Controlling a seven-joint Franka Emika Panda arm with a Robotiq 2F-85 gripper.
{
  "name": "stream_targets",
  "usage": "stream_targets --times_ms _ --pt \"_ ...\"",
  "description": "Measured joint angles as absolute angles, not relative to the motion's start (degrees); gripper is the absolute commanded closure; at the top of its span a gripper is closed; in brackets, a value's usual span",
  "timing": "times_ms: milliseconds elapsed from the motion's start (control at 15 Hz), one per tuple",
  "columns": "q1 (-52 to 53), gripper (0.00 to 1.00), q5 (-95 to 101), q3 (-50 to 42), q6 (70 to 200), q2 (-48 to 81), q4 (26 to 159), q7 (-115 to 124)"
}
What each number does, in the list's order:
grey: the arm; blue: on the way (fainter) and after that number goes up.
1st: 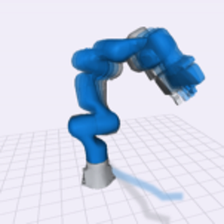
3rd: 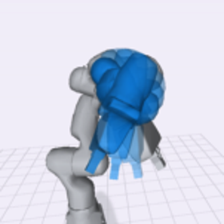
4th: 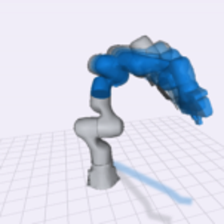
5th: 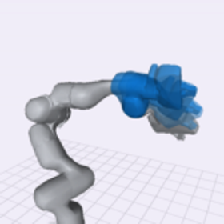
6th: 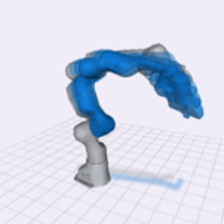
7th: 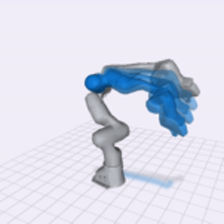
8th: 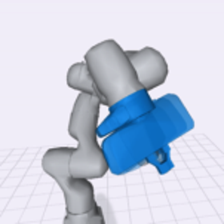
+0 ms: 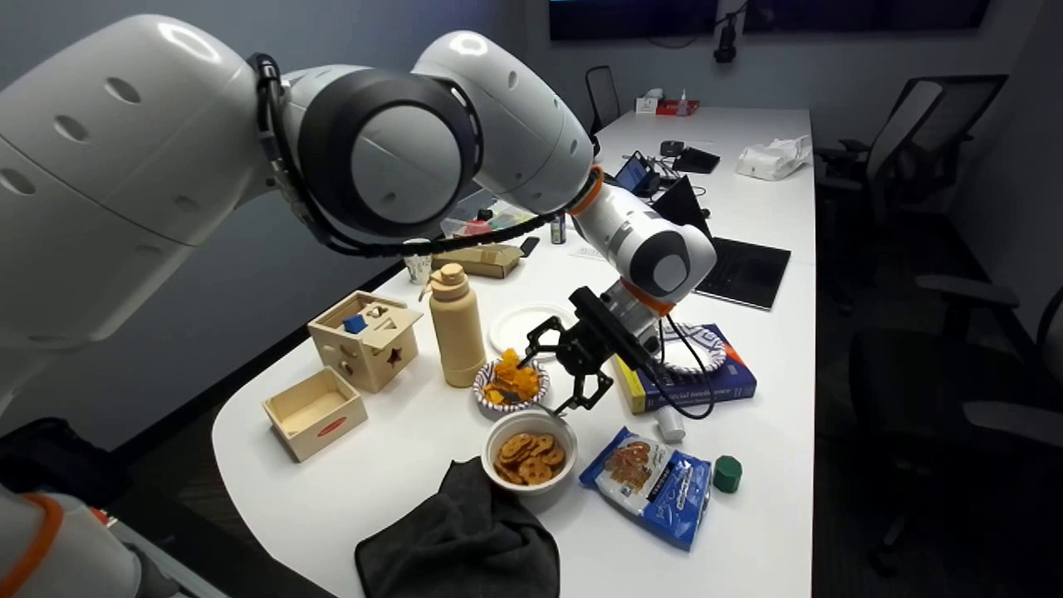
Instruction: Use the spatula to stir the contents in the black and white bowl on the left.
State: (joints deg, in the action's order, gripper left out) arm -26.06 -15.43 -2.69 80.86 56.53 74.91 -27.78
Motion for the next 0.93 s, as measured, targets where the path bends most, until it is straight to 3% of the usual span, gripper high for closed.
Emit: stream_targets --times_ms 933 --pt "-29.1 0.0 -19.5 -2.0 76.3 67.3 64.0 -23.1"
